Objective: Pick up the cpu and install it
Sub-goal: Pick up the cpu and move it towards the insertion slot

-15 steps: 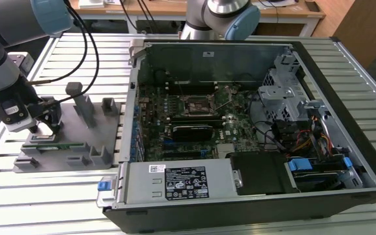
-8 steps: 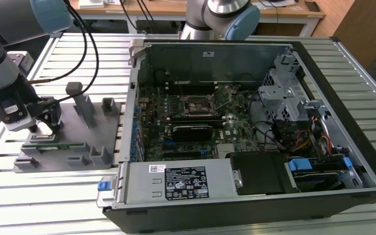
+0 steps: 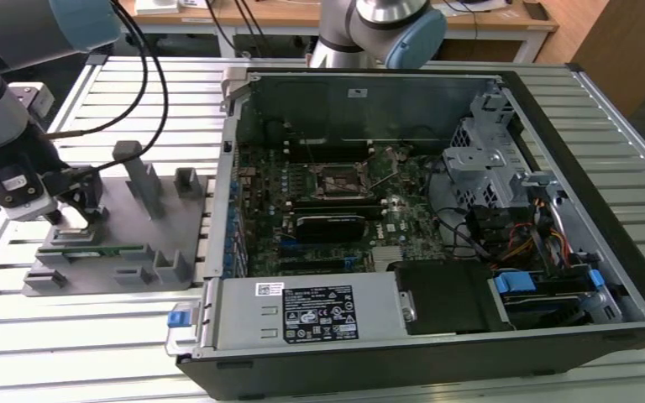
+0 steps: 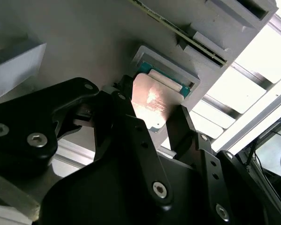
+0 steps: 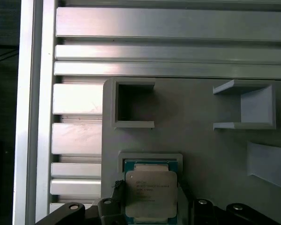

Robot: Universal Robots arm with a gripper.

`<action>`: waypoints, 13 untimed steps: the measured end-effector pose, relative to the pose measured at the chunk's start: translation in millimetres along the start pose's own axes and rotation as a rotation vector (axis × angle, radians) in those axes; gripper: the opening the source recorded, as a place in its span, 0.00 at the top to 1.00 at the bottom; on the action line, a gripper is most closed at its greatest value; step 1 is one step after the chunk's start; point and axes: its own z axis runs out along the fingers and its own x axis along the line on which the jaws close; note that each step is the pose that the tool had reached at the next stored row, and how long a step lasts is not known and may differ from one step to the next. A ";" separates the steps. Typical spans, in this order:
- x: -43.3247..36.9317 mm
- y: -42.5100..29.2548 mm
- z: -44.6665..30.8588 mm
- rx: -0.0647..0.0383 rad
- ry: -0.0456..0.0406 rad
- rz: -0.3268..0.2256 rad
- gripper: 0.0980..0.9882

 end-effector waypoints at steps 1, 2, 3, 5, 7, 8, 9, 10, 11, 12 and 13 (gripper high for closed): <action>0.0 0.1 -1.7 0.000 -0.0001 0.000 0.51; 0.0 0.2 -3.6 0.000 0.0000 0.000 0.51; 0.0 0.3 -5.6 0.000 -0.0001 0.000 0.51; -0.1 0.5 -10.0 0.000 0.0000 0.000 0.51; -0.1 0.7 -13.7 0.000 -0.0001 0.000 0.51; -0.1 0.8 -15.5 0.000 -0.0001 0.000 0.51; -0.1 0.9 -17.5 0.000 0.0001 0.000 0.51; -0.2 1.0 -19.2 0.000 0.0000 0.000 0.51; -0.2 1.0 -21.0 0.000 0.0000 0.000 0.51; -0.2 1.1 -22.8 0.000 0.0000 0.000 0.51; -0.2 1.2 -24.8 0.000 0.0000 0.000 0.51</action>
